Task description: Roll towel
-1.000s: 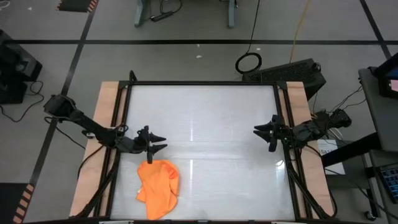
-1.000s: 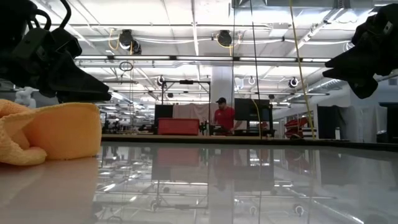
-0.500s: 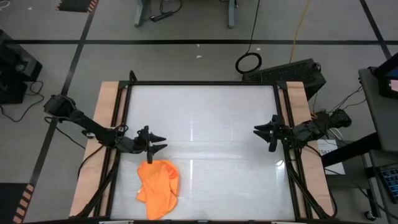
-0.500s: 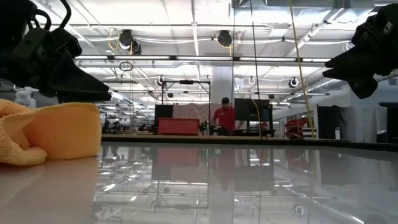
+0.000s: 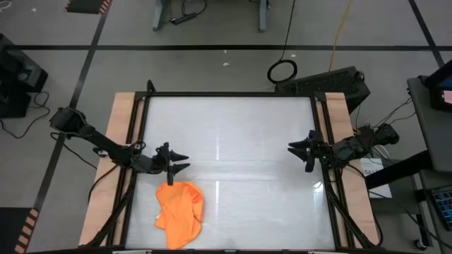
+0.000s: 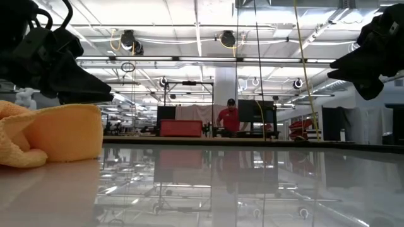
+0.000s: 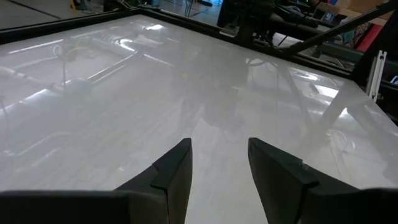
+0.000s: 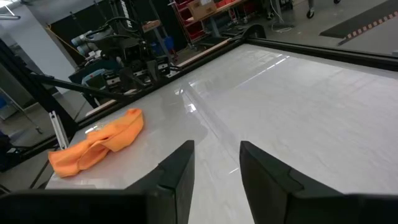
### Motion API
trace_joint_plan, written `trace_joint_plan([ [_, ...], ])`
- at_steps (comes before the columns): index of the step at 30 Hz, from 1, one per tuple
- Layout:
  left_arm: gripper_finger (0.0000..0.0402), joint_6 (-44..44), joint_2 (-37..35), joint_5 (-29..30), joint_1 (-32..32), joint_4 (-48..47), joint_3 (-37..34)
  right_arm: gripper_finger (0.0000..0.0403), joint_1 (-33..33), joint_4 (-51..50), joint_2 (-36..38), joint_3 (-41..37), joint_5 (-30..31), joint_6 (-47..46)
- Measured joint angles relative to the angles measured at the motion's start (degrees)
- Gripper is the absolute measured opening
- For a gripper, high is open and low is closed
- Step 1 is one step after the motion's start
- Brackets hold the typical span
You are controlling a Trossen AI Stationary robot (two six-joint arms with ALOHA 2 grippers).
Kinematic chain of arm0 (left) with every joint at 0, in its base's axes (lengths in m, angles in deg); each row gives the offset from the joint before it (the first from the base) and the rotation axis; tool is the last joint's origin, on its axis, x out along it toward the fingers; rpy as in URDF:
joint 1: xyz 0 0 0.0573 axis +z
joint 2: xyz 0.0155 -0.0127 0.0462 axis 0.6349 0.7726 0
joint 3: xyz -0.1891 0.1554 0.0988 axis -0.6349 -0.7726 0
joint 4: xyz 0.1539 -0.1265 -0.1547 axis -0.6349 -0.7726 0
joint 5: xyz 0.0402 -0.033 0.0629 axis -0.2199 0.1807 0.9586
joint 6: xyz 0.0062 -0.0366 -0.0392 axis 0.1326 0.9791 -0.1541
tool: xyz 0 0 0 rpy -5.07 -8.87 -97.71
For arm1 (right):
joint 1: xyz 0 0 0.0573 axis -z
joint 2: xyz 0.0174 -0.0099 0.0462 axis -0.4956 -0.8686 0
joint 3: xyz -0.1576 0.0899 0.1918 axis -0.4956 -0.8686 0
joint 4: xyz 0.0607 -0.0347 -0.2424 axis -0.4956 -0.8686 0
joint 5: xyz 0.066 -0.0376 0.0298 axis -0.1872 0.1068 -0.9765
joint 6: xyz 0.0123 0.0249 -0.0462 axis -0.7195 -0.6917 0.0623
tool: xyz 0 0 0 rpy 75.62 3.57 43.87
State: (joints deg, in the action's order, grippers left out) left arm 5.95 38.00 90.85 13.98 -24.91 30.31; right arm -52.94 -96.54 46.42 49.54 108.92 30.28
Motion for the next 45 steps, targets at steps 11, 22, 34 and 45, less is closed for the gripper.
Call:
trace_joint_plan([
  [11,0.0162,0.0,0.0,0.9,0.0,0.0,0.2,0.0118,0.0,0.0,0.0,0.0,0.0,0.0],
  [22,0.0162,-4.1,0.0,-8.5,0.0,1.5,0.6,0.0118,0.0,0.0,0.0,0.0,0.0,0.0],
  [34,0.0162,-17.9,0.0,-20.4,-3.0,-39.9,22.3,0.0118,0.0,0.0,0.0,0.0,0.0,0.0],
  [45,0.0162,-4.9,0.0,-20.7,-8.6,-68.3,33.0,0.0118,0.0,0.0,0.0,0.0,0.0,0.0],
])
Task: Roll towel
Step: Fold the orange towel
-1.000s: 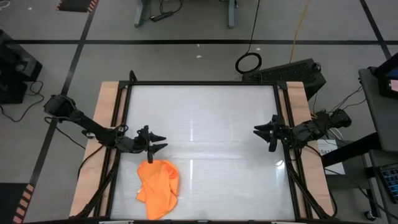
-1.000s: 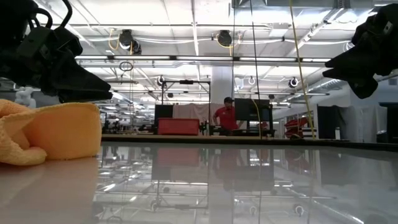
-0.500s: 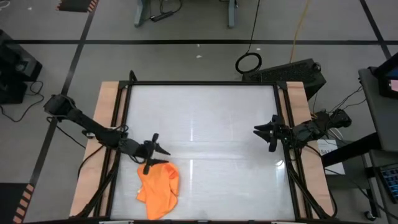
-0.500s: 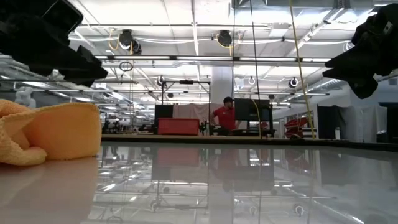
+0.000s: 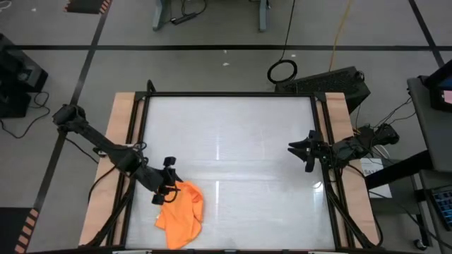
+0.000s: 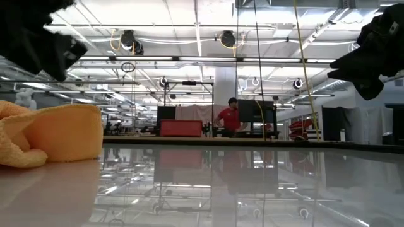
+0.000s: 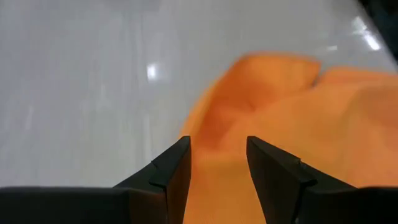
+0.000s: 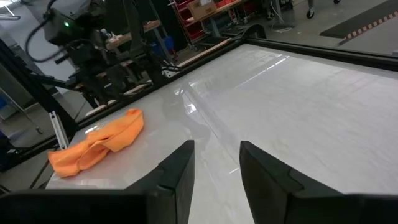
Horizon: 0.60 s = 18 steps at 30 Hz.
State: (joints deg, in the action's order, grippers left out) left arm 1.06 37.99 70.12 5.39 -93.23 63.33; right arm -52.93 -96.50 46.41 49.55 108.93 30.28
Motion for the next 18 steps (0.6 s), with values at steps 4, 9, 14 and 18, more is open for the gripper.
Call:
trace_joint_plan([
  [4,0.0162,7.7,0.0,-2.3,-0.9,-4.3,-1.1,0.0118,0.0,0.1,0.0,0.0,0.2,0.0],
  [9,0.0162,15.5,0.0,-5.1,-2.0,-8.5,-1.8,0.0118,0.0,0.1,0.0,0.0,0.2,-0.4],
  [14,0.0162,20.2,0.3,-5.7,-2.9,-12.4,-1.8,0.0118,0.0,0.1,0.0,0.0,0.2,-0.6],
  [18,0.0162,22.4,2.7,-7.2,-3.2,-13.8,-1.8,0.0118,0.0,0.1,0.0,0.0,0.2,-0.6],
])
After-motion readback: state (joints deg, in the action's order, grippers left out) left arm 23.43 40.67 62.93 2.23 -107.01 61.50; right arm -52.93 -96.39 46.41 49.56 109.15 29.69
